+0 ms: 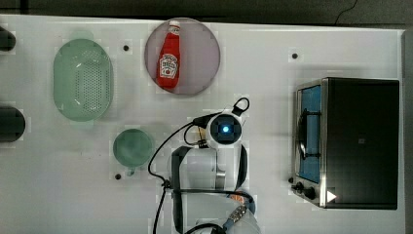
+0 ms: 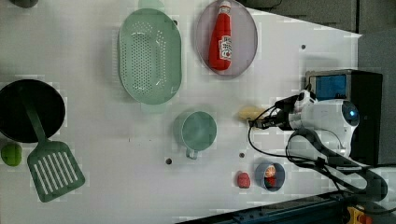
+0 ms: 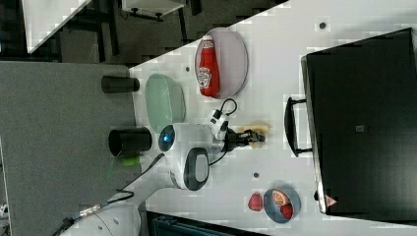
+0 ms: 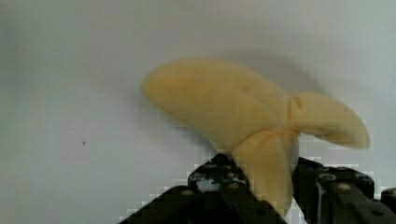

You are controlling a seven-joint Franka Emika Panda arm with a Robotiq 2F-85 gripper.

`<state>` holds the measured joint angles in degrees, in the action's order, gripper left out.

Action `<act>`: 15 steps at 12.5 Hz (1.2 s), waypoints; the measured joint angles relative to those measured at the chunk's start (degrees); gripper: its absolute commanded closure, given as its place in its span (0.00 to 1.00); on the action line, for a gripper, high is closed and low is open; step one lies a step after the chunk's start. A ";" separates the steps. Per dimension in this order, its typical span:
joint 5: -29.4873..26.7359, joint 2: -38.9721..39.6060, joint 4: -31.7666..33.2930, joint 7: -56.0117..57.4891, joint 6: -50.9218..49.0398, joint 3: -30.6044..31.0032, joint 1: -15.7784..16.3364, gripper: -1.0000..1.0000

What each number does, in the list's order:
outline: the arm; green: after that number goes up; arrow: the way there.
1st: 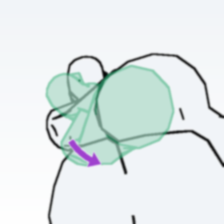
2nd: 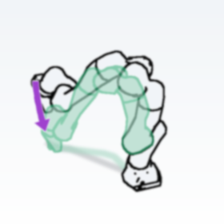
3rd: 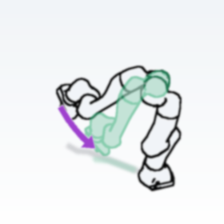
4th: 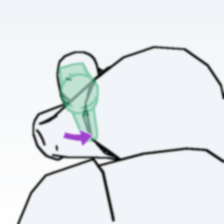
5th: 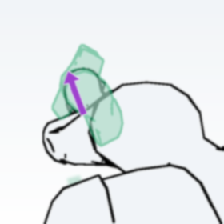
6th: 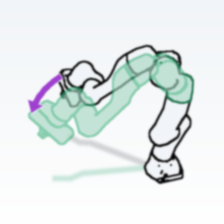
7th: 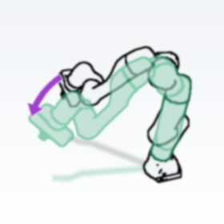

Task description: Pick Banana and place it in mug.

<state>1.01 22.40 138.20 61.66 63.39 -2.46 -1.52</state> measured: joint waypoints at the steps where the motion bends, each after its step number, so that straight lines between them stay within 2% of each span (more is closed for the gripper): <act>1: -0.99 -0.32 0.22 0.00 0.06 -0.28 -0.25 0.69; 4: -0.69 -6.38 0.22 0.06 -9.01 0.14 -0.85 0.69; 7: -0.40 -20.61 -0.78 0.06 -20.84 -0.57 0.61 0.69; 10: -0.85 -32.24 -6.94 -0.84 -33.71 -0.02 -0.08 0.69; 13: -0.58 -35.85 -12.76 -3.69 -39.75 1.30 0.77 0.69; 15: -0.72 -36.71 -13.32 -7.44 -42.97 4.53 0.07 0.69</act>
<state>0.29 -14.31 124.89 54.22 20.42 2.07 -1.45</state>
